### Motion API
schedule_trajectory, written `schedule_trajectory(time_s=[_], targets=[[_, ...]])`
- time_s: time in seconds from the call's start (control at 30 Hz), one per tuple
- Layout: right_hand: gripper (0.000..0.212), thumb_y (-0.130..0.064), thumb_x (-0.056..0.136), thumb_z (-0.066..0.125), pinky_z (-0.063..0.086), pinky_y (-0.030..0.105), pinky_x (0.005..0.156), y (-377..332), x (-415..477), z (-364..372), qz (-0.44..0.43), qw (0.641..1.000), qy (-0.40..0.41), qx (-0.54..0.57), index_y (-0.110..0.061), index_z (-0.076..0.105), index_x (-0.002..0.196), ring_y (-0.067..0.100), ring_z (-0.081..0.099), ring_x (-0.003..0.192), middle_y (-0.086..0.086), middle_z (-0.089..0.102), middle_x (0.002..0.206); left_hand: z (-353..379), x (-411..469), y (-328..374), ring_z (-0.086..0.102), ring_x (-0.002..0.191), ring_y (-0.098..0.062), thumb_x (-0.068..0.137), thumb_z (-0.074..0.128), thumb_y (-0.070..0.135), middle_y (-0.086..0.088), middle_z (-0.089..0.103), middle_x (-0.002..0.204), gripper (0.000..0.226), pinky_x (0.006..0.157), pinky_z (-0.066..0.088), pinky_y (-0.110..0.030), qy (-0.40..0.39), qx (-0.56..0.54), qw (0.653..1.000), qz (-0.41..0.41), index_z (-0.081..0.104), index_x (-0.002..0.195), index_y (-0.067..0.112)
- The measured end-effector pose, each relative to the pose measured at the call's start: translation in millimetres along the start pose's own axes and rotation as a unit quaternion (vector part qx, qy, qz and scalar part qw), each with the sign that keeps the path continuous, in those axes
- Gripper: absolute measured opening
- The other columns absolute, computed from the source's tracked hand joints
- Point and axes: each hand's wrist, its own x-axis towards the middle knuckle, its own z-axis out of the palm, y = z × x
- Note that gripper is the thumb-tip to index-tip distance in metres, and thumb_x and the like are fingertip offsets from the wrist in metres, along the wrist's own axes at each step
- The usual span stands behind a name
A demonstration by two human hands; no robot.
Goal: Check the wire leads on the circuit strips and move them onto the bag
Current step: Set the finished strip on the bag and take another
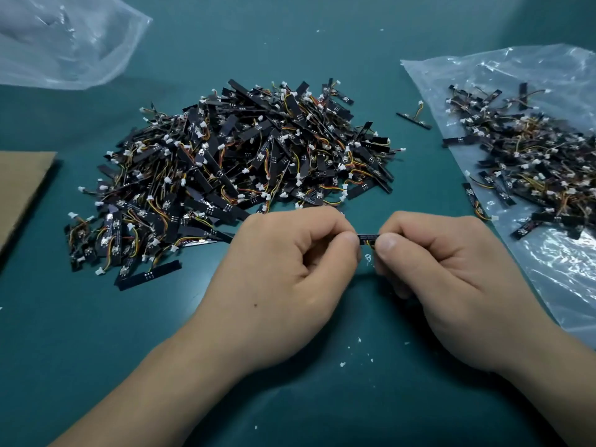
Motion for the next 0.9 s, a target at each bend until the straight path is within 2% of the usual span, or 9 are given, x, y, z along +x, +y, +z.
schedule_trajectory(time_s=[0.2,0.33,0.47,0.6,0.77,0.9], targets=[[0.043,-0.043,0.093,0.044,0.04,0.042,0.055,-1.4,-1.3,1.6,0.018,1.0,0.002,-0.022,-0.011,0.053,0.067,0.024,0.049,0.053,0.01,0.05,0.057,-0.8,-0.5,0.1,0.043,0.046,-0.011,0.092,0.057,0.024,0.001,0.052,0.053,0.023,0.046,0.032,-0.017,-0.006,0.009,1.0,0.0,0.063,0.07,0.021],[0.039,-0.042,0.096,0.043,0.041,0.043,0.054,-1.9,-2.2,4.5,0.02,0.998,0.002,-0.053,-0.016,0.051,0.068,0.024,0.051,0.055,0.006,0.053,0.057,-0.2,-0.1,-1.7,0.042,0.046,-0.011,0.091,0.056,0.023,0.001,0.051,0.053,0.022,0.045,0.033,-0.018,0.008,0.007,1.0,0.003,0.063,0.07,0.018],[0.043,-0.041,0.095,0.045,0.037,0.04,0.052,-1.0,-4.1,0.7,0.006,1.0,-0.003,-0.004,-0.011,0.049,0.064,0.021,0.044,0.051,0.01,0.046,0.056,-0.1,0.2,1.1,0.044,0.048,-0.012,0.091,0.056,0.024,0.001,0.051,0.054,0.023,0.047,0.034,-0.021,-0.013,0.012,1.0,0.008,0.063,0.07,0.018],[0.037,-0.041,0.096,0.046,0.039,0.041,0.055,-1.5,-3.9,-0.8,-0.002,1.0,-0.002,0.029,-0.018,0.054,0.068,0.022,0.047,0.054,0.009,0.051,0.059,-2.2,1.3,2.2,0.038,0.047,-0.004,0.091,0.058,0.019,0.002,0.047,0.053,0.023,0.047,0.029,-0.014,-0.003,-0.032,0.999,0.009,0.064,0.07,0.016],[0.032,-0.042,0.096,0.048,0.042,0.04,0.055,-0.9,-4.1,0.5,-0.004,1.0,0.011,0.025,-0.023,0.056,0.071,0.022,0.051,0.055,0.004,0.055,0.06,-1.6,1.4,1.6,0.038,0.048,-0.004,0.092,0.058,0.02,-0.001,0.047,0.055,0.024,0.047,0.031,-0.016,-0.007,-0.025,1.0,0.006,0.063,0.069,0.015],[0.025,-0.043,0.094,0.052,0.042,0.042,0.054,-0.4,-3.7,0.2,0.0,0.999,0.023,0.039,-0.023,0.06,0.08,0.022,0.05,0.054,0.006,0.057,0.062,-1.8,1.3,1.1,0.039,0.048,-0.006,0.091,0.058,0.02,-0.002,0.049,0.054,0.024,0.048,0.031,-0.016,-0.011,-0.02,1.0,0.007,0.063,0.068,0.015]])
